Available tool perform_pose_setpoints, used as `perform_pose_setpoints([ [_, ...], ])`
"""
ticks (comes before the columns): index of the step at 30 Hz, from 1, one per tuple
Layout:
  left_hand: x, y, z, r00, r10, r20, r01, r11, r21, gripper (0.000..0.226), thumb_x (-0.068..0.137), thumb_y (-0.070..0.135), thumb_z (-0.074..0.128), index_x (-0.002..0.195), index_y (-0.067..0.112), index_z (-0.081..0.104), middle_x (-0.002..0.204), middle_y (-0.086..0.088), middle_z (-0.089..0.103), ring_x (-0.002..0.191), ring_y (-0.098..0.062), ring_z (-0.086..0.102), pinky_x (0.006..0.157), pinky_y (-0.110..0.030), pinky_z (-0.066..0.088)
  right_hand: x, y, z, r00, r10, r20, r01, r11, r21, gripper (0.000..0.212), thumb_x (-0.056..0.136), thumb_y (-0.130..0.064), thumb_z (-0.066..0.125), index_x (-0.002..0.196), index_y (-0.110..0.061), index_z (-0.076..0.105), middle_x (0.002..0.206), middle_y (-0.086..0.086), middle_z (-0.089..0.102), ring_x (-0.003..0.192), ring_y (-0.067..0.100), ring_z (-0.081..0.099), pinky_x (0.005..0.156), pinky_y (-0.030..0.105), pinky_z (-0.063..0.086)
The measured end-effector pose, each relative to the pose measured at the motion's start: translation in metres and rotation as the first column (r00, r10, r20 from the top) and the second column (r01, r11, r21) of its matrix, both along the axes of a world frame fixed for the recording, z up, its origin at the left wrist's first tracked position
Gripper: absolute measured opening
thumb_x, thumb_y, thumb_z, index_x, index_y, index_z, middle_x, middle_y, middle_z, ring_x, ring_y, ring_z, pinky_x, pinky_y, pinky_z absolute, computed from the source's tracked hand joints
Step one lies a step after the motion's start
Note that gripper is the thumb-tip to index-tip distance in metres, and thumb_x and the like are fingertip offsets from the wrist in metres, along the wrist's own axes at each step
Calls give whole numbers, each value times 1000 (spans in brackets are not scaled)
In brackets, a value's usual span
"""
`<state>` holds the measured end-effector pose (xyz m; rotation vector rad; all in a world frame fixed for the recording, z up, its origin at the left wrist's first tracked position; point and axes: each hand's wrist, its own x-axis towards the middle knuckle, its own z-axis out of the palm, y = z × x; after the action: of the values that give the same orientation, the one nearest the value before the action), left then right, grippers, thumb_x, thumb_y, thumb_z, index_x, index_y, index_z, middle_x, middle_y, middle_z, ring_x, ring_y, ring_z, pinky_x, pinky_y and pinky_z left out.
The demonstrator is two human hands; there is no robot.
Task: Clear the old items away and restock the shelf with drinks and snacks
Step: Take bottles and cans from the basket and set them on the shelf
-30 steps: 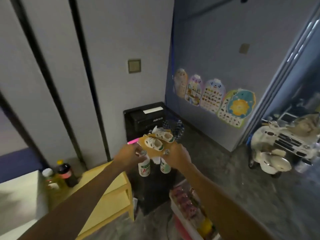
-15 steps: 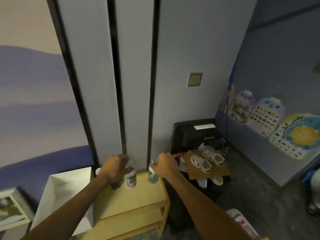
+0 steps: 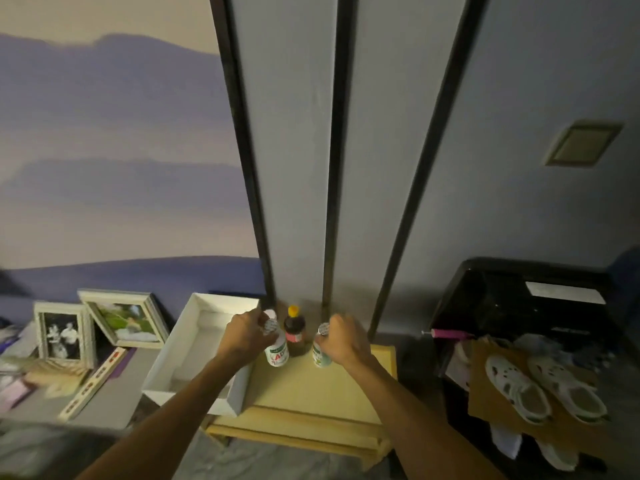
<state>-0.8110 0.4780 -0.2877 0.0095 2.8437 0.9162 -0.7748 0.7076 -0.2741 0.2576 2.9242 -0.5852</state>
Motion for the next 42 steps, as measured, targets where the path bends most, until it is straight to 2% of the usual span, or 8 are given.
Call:
perform_pose_setpoints([
  [6,-8,-10,-56,991,100,88,-104,994,43,28,86,33,81,111,22,72,103,-2,76,89,-21,71,82,-40,63,-22,-30,-50,997,50,67,-45,996,-74,29,96,-38,68,111,-14,74,112,11,74,105,32,70,78,33,50],
  [12,-24,-14,-127,982,112,150,-116,993,21,27,90,30,78,116,25,70,108,-4,78,92,-26,73,85,-41,63,-36,-63,-119,993,-34,112,48,991,-125,25,96,-33,56,105,-17,73,100,6,73,96,27,71,76,32,53],
  [17,-35,-16,-168,979,113,172,-114,993,-8,24,94,30,73,117,27,68,105,-5,76,89,-27,72,80,-39,62,-45,-83,-156,982,-74,171,97,987,-127,21,97,-33,57,96,-16,70,97,7,73,94,28,70,70,31,43],
  [20,-40,-17,-183,974,102,201,-97,995,-35,26,96,29,72,122,25,65,111,-7,74,95,-28,72,83,-42,62,-50,-93,-172,978,-80,195,105,987,-124,24,100,-33,52,96,-16,69,97,9,73,95,30,69,75,34,52],
  [23,-46,-16,-192,970,93,226,-83,995,-53,28,98,27,71,124,23,62,115,-8,73,99,-28,71,87,-42,62,-56,-100,-181,975,-75,210,101,988,-116,27,102,-32,49,96,-15,68,97,10,72,94,32,69,76,36,53],
  [32,-52,-13,-203,964,66,257,-37,993,-116,24,100,25,69,121,20,60,119,-11,71,102,-31,70,89,-43,59,-63,-107,-201,980,6,198,5,998,-57,16,106,-27,56,110,-15,65,106,10,73,99,32,71,70,32,40],
  [38,-49,-20,-192,971,20,238,10,993,-121,26,97,34,72,118,23,60,115,-5,73,96,-26,71,84,-38,61,-58,-105,-193,977,3,214,-2,1000,-3,23,104,-40,58,116,-21,63,108,4,72,102,26,72,80,33,53],
  [42,-51,-29,-164,981,-52,189,66,995,-70,22,97,44,71,109,30,59,109,1,73,87,-18,68,79,-36,61,-50,-97,-173,975,-67,213,88,992,-95,48,92,-62,65,124,-27,60,111,-2,70,105,22,70,88,37,58],
])
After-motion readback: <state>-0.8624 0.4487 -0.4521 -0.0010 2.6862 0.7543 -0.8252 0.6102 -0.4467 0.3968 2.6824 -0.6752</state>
